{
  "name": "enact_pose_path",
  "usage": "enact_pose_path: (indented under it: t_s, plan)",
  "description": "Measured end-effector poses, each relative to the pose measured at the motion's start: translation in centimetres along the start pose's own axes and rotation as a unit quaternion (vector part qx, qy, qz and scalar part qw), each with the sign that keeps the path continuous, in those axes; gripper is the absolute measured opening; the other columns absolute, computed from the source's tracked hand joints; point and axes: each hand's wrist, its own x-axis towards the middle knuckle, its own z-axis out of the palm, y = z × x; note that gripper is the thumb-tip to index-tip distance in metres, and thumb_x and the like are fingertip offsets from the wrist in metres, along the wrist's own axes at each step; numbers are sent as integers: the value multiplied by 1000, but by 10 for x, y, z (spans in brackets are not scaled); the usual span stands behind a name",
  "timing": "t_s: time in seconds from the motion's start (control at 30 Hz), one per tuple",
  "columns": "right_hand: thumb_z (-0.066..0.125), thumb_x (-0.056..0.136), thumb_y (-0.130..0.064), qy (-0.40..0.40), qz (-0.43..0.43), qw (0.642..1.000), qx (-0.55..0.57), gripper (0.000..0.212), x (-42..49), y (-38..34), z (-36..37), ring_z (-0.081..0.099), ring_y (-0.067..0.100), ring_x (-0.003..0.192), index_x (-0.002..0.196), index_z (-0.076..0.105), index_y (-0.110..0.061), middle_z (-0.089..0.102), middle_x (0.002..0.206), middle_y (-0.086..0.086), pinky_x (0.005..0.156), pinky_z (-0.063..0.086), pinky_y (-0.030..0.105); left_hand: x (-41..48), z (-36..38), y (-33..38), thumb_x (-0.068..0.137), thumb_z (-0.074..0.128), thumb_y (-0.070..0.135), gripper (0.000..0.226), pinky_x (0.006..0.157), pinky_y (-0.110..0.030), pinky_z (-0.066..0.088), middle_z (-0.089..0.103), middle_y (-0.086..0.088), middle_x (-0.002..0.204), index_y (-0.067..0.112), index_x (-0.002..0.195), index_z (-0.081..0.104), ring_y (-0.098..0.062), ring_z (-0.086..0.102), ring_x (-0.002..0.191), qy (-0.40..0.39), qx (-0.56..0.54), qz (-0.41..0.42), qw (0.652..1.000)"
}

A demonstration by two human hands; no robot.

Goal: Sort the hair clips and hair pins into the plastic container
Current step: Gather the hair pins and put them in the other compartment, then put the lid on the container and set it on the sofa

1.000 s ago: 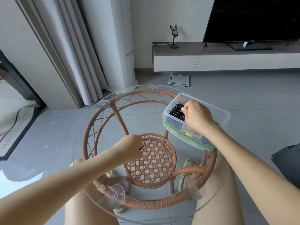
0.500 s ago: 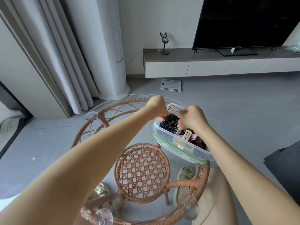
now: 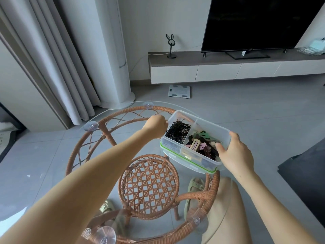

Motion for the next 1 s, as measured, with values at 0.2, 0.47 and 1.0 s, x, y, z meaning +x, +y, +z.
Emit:
enact_pose_path:
  t_s: [0.2, 0.47, 1.0]
  plan:
    - [46, 89, -15, -18, 28, 999, 36, 20, 2, 3, 8, 58, 40, 92, 98, 53, 1, 63, 101, 23, 72, 44, 36, -31, -1, -3, 90, 36, 0, 35, 39, -22, 29, 42, -3, 53, 7, 56, 40, -14, 38, 46, 41, 30, 1, 999]
    - [43, 88, -12, -23, -127, 991, 29, 15, -36, -47, 5, 47, 30, 68, 80, 51, -3, 53, 72, 11, 56, 32, 30, -112, -47, -63, 88, 40, 5, 32, 30, -11, 39, 73, -17, 76, -6, 81, 70, -13, 60, 46, 64, -35, -82, 994]
    - [43, 94, -38, -11, -244, 969, -26, 35, -67, -43, 39, 62, 29, 91, 102, 64, -11, 68, 98, 8, 66, 44, 29, -206, -18, -126, 87, 51, 48, 53, 90, -34, 48, 61, -10, 125, 13, 126, 52, -24, 59, 111, 151, 0, -136, 979]
